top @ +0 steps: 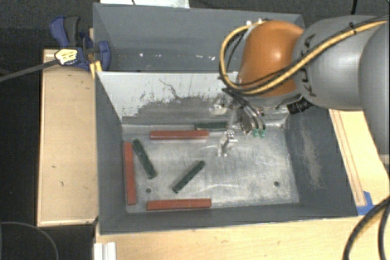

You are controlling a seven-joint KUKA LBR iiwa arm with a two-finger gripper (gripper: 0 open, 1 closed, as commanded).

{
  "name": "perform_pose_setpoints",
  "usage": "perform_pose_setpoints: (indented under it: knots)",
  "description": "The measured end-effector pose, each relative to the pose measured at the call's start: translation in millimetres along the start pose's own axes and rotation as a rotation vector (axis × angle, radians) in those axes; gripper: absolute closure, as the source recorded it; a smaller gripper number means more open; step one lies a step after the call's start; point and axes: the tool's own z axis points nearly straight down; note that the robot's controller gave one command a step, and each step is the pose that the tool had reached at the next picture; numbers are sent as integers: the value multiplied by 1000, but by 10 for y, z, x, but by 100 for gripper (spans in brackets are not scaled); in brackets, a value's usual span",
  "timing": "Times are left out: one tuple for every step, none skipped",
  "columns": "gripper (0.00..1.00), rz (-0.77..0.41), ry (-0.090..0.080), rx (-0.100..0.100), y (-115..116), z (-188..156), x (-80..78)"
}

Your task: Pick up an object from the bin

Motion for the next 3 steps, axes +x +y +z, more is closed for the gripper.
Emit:
perform_pose_setpoints:
  knots:
    - [0,0,0,0,0,0,0]
    - [100,61,-25,-3,-36,520,-58]
    - [100,61,-25,-3,-36,520,-58]
